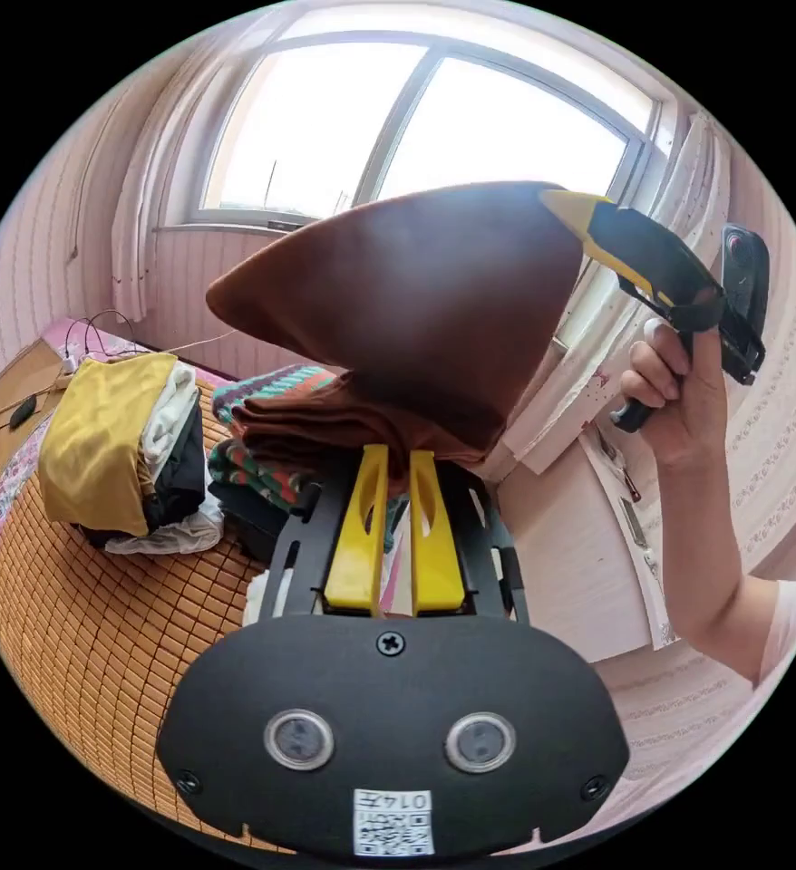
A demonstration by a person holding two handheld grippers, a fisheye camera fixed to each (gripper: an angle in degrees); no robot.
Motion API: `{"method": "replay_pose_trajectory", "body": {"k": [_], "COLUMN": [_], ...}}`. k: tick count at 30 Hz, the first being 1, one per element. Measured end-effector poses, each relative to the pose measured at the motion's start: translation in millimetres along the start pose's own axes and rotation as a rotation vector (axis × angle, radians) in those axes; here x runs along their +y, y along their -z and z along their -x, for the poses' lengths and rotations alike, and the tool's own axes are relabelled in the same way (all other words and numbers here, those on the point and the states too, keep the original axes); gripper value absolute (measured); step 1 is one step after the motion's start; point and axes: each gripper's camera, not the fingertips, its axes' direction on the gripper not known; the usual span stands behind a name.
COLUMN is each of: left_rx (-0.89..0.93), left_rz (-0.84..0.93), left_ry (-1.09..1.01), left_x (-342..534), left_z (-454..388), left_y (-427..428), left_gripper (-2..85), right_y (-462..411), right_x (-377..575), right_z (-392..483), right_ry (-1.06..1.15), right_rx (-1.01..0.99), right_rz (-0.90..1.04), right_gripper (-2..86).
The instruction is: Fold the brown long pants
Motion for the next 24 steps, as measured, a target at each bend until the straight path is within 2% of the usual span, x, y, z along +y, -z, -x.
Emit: {"method": "replay_pose_trajectory", "body": {"k": [4, 8, 10, 14, 17, 20, 22, 24], "left_rx": [-0.039, -0.202, -0.279, -0.497, -0.577, -0.664, -0.662, -0.674], "left_rz": [-0.186, -0.287, -0.285, -0.166, -0.075, 0.004, 0.029, 0.028], "left_ry": [0.029, 0.039, 0.061, 0.149, 0.338, 0.576, 0.797, 0.964], "left_x": [14.9, 79.2, 117.1, 223.8, 315.2, 421.1, 484.5, 537.0], "left_z": [25.1, 32.8, 31.5, 20.4, 25.5, 38.1, 52.0, 60.5], "left_y": [145.4, 316.4, 386.2, 513.7, 568.9, 596.4, 603.2, 605.1], "left_gripper": [4.0, 3.9, 3.9, 4.0, 4.3, 4.7, 4.7, 4.5], "right_y": [15.7, 12.3, 0.8, -45.4, -114.2, -191.8, -249.8, -280.2], "right_x": [-77.7, -117.8, -117.4, -75.2, -19.1, 50.3, 109.5, 142.7], "right_z": [67.5, 144.8, 191.8, 245.2, 294.7, 354.2, 407.3, 435.8], "right_ry": [0.144, 0.173, 0.117, -0.050, -0.172, -0.264, -0.269, -0.229], "right_rx": [-0.184, -0.411, -0.518, -0.659, -0.761, -0.814, -0.766, -0.681], "right_rz": [-0.096, -0.195, -0.265, -0.273, -0.132, 0.133, 0.384, 0.526], "right_gripper": [1.9, 1.8, 1.8, 1.9, 1.9, 1.8, 1.4, 1.0]}}
